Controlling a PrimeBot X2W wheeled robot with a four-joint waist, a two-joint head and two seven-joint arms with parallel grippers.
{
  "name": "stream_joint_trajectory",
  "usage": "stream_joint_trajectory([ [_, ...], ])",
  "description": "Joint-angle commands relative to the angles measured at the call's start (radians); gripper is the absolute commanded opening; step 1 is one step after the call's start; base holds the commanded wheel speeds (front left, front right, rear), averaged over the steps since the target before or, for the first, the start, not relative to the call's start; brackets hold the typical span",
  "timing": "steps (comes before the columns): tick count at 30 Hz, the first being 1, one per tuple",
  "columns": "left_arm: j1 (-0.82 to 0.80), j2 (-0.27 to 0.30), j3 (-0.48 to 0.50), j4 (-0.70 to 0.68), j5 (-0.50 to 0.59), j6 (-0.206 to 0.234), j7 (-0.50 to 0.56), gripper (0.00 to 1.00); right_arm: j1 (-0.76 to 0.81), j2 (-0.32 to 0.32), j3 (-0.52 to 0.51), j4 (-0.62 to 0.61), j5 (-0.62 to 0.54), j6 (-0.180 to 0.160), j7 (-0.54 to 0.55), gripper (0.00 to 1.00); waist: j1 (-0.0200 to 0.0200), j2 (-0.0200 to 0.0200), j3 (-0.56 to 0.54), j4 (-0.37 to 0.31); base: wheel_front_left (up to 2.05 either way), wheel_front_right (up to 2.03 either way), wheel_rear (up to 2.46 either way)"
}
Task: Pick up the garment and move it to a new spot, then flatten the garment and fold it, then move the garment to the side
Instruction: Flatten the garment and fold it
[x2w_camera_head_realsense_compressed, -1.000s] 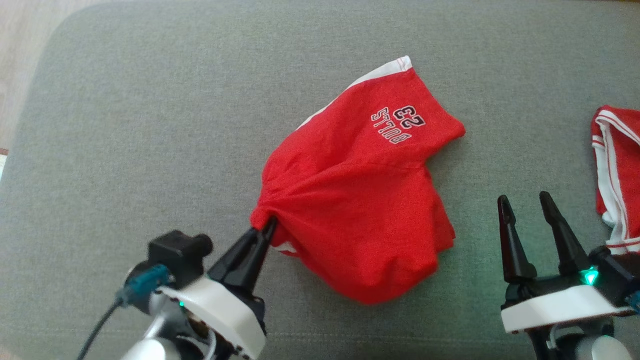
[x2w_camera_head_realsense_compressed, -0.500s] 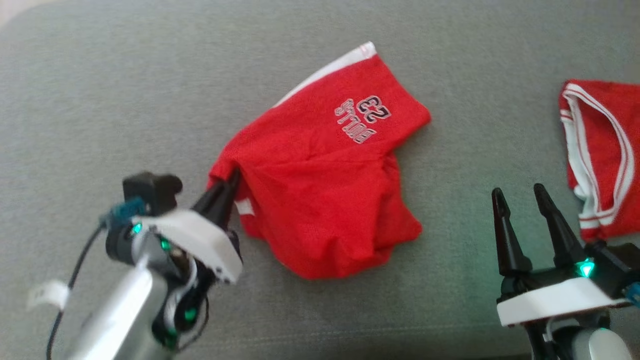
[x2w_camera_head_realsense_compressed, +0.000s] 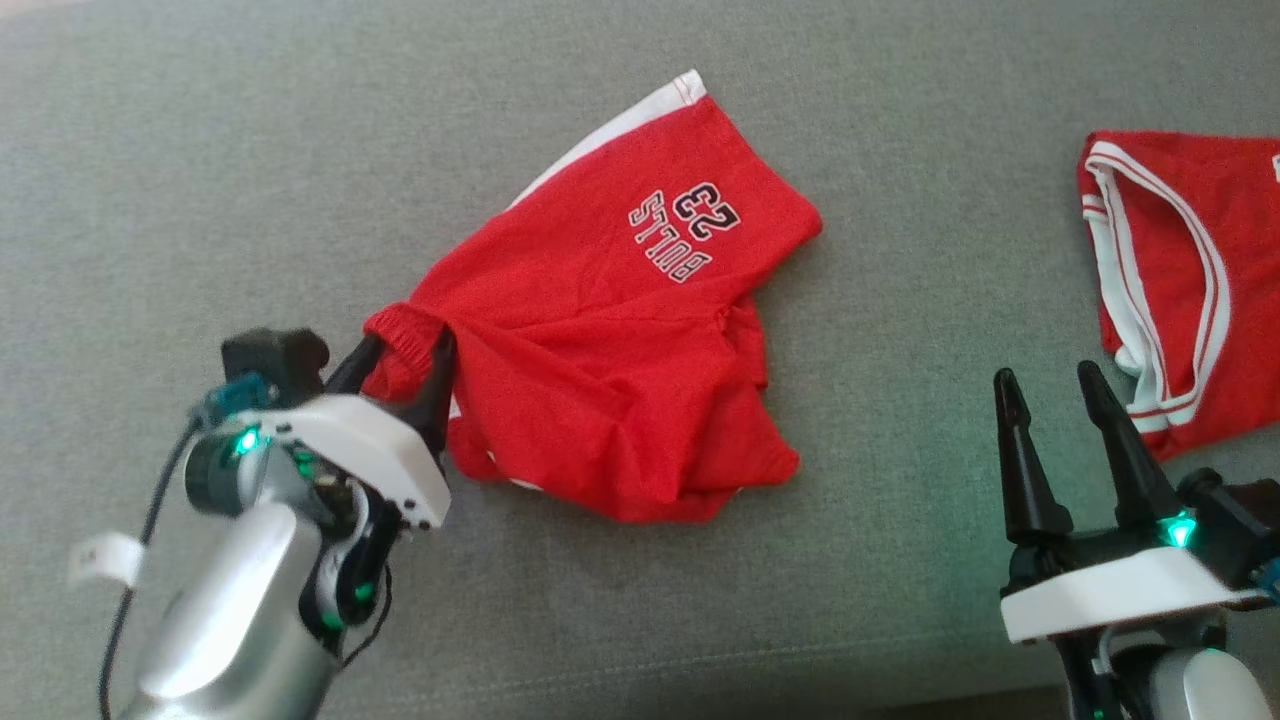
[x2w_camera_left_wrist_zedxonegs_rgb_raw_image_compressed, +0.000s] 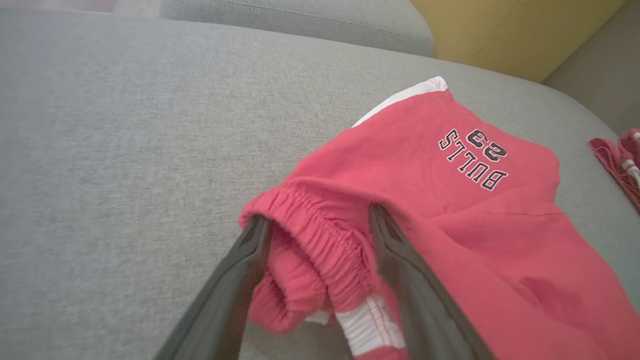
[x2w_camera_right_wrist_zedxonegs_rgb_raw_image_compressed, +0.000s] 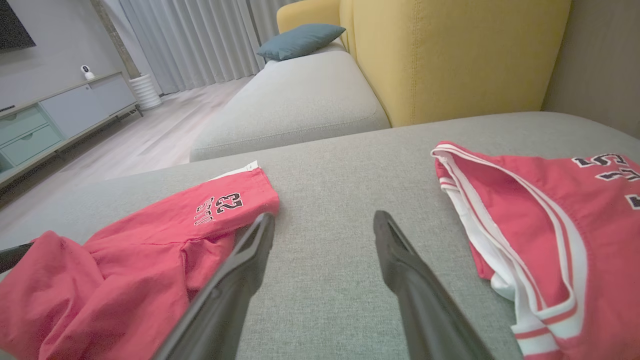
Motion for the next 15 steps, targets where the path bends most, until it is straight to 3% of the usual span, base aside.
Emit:
stream_joint_trajectory([
  [1, -0.001, 0.021, 0.041, -0.031, 0.021, 0.022, -0.036, 1.0, -0.027, -0.006, 0.019, -0.035, -0.007, -0.001, -0.004, 1.0, 0.0, 0.0, -0.016, 0.011, 0.0, 0.0, 0.0],
  [8, 0.119, 0.05, 0.05, -0.093, 0.071, 0.114, -0.104, 1.0, -0.022, -0.006, 0.009, -0.047, -0.04, -0.001, 0.023, 1.0, 0.0, 0.0, -0.059, 0.057, 0.0, 0.0, 0.0],
  [15, 0.184, 0.098, 0.057, -0.18, 0.143, 0.176, -0.187, 1.0, -0.011, -0.006, 0.0, -0.06, -0.061, -0.001, 0.043, 1.0, 0.0, 0.0, -0.095, 0.092, 0.0, 0.0, 0.0],
])
